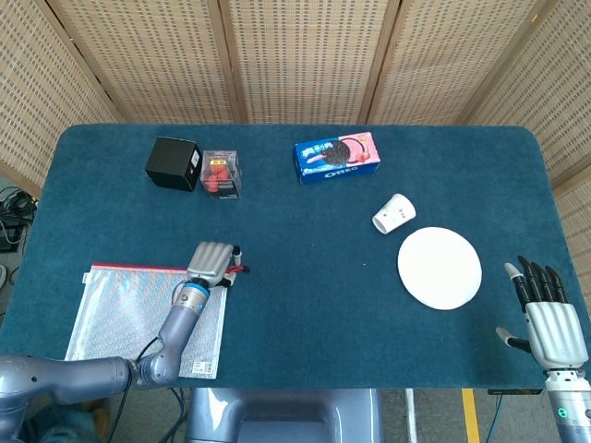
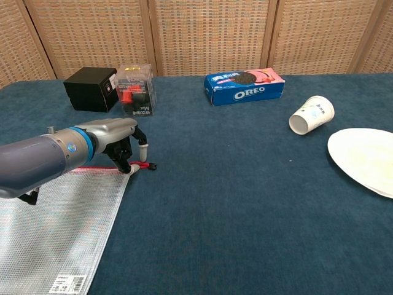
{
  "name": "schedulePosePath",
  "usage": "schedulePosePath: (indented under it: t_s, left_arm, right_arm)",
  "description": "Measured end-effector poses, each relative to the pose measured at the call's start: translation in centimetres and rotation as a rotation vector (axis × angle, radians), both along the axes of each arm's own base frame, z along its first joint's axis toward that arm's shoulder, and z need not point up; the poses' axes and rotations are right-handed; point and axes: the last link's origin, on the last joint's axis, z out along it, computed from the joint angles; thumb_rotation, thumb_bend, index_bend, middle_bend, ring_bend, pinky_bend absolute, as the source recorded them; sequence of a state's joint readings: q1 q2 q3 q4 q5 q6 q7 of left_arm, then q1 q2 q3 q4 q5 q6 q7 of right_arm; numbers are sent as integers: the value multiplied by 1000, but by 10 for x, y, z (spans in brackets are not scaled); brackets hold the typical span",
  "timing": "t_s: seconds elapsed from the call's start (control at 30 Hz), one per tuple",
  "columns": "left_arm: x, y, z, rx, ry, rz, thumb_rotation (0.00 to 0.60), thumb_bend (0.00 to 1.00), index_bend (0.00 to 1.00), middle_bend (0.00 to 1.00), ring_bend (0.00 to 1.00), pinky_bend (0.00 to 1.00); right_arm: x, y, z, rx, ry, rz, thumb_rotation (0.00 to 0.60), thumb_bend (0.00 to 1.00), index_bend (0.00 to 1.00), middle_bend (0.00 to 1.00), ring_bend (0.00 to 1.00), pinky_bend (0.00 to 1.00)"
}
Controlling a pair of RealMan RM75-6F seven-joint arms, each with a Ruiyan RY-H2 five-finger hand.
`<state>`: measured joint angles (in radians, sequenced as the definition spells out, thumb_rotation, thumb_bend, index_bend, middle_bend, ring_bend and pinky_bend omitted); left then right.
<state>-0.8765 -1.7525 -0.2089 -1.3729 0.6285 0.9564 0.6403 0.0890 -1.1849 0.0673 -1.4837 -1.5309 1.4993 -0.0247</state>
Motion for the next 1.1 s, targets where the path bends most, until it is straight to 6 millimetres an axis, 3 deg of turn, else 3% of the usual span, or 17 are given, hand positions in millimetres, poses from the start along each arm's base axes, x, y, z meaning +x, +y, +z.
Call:
schedulePosePath:
  t_s: [0.6, 0.9, 1.1]
  left_arm:
    - [-2, 3, -12, -12, -12, 26, 600, 417, 480, 915, 952, 1000]
    - [0, 3, -12, -3, -12, 22, 600, 489, 591, 915, 952, 1000]
    - [1, 2, -11, -3, -9, 20, 600, 552, 609, 915, 952, 1000]
  right_arm:
    - [-2, -1, 0, 8, -6, -12, 600, 0, 0, 0, 0, 0]
    - [-2, -1, 1, 8, -12, -14, 600, 0, 0, 0, 0, 0]
    - [-2, -1, 1, 9, -16, -14, 600, 0, 0, 0, 0, 0]
